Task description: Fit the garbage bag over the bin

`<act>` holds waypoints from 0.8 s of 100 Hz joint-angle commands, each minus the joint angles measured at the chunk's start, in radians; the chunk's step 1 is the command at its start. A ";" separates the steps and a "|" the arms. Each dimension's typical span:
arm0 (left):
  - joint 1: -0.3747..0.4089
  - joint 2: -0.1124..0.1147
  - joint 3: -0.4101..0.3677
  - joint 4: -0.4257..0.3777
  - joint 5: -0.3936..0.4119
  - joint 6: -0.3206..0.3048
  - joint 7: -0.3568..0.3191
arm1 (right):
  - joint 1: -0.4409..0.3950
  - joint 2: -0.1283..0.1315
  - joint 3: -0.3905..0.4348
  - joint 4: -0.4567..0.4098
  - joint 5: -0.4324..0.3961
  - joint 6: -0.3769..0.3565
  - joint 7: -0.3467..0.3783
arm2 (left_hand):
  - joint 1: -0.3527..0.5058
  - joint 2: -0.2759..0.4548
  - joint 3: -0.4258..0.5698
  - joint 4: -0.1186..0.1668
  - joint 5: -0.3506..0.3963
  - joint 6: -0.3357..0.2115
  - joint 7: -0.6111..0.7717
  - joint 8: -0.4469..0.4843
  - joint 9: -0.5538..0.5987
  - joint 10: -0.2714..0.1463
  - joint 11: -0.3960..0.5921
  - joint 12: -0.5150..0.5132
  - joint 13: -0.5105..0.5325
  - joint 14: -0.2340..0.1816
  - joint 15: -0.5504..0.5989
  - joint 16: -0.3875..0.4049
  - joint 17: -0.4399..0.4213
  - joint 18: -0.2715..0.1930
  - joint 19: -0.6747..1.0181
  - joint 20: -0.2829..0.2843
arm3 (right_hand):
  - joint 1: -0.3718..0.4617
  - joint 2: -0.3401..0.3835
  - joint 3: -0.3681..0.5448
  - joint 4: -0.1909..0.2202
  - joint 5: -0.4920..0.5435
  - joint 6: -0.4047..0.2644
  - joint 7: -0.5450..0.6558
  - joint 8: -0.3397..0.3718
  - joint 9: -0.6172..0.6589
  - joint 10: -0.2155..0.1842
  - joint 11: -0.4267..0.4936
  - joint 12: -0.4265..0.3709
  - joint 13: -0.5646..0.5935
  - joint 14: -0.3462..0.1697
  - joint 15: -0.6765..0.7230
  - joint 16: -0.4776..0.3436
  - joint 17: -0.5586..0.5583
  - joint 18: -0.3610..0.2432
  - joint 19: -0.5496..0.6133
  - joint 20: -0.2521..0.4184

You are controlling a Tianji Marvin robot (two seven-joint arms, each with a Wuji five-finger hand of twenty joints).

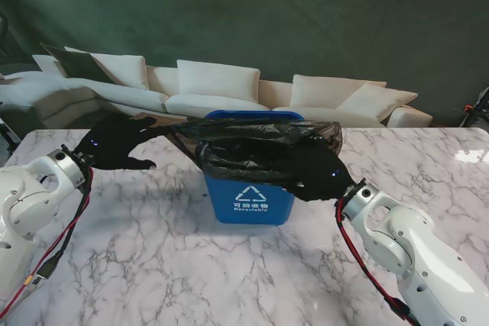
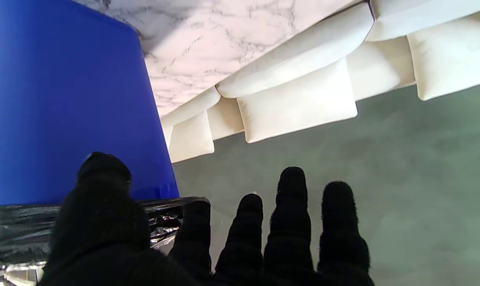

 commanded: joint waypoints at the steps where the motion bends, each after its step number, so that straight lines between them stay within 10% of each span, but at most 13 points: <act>1: -0.001 0.003 0.008 0.026 0.004 0.002 -0.022 | -0.007 0.002 -0.004 0.011 -0.005 -0.004 0.007 | -0.008 0.043 -0.013 0.000 0.044 0.084 0.031 0.027 0.001 0.017 -0.001 0.004 0.007 0.006 0.005 0.006 -0.015 0.025 0.018 0.015 | 0.080 0.007 0.115 0.008 0.040 -0.154 0.016 0.021 0.021 -0.016 0.033 0.015 0.046 0.026 0.049 0.026 0.003 -0.053 -0.007 0.015; 30: 0.015 -0.004 -0.008 0.040 -0.049 -0.020 0.008 | -0.007 0.002 -0.003 0.013 -0.007 -0.002 0.003 | -0.019 0.041 -0.016 -0.003 0.077 0.039 0.031 0.045 -0.045 0.028 -0.034 -0.013 -0.016 0.003 -0.008 -0.002 -0.024 0.022 0.001 0.007 | 0.081 0.010 0.111 0.009 0.039 -0.151 0.013 0.027 0.021 -0.016 0.030 0.018 0.047 0.024 0.046 0.027 0.003 -0.053 -0.008 0.016; 39: 0.025 -0.008 -0.026 0.035 -0.072 -0.023 0.015 | -0.006 0.002 -0.002 0.013 -0.008 -0.001 0.003 | -0.052 0.004 -0.021 -0.004 -0.031 0.041 -0.043 0.013 -0.063 0.043 -0.051 -0.034 -0.018 0.010 -0.007 -0.004 -0.018 0.026 -0.001 0.006 | 0.082 0.011 0.112 0.009 0.041 -0.157 0.011 0.028 0.022 -0.016 0.029 0.018 0.047 0.024 0.046 0.027 0.003 -0.053 -0.008 0.016; 57: 0.040 -0.008 -0.058 0.024 -0.099 -0.027 -0.019 | -0.007 0.002 -0.003 0.014 -0.005 0.003 0.005 | -0.173 -0.133 -0.019 -0.031 -0.088 0.242 -0.007 0.060 -0.054 0.092 -0.046 -0.028 0.003 0.024 0.006 0.000 0.011 0.041 0.009 0.007 | 0.082 0.011 0.111 0.009 0.042 -0.156 0.010 0.029 0.023 -0.016 0.029 0.020 0.047 0.024 0.046 0.028 0.001 -0.050 -0.015 0.012; 75: 0.043 -0.011 -0.063 0.033 -0.126 -0.013 -0.023 | -0.006 0.002 -0.003 0.014 -0.007 0.005 0.006 | -0.238 -0.167 -0.033 -0.045 -0.180 0.298 0.006 0.147 -0.124 0.109 -0.069 -0.032 -0.007 0.037 0.007 0.001 0.014 0.037 0.020 0.003 | 0.083 0.010 0.111 0.008 0.043 -0.156 0.010 0.031 0.024 -0.015 0.029 0.021 0.048 0.025 0.046 0.028 0.002 -0.050 -0.017 0.012; 80: 0.043 -0.010 -0.065 0.033 -0.128 -0.008 -0.030 | -0.006 0.002 -0.003 0.014 -0.008 0.005 0.005 | -0.256 -0.167 -0.026 -0.045 -0.170 0.235 -0.112 -0.149 -0.147 0.110 -0.074 -0.075 -0.013 0.047 0.005 -0.002 0.011 0.043 0.018 0.002 | 0.083 0.011 0.112 0.008 0.043 -0.155 0.010 0.031 0.024 -0.016 0.029 0.021 0.048 0.025 0.046 0.028 0.001 -0.049 -0.017 0.012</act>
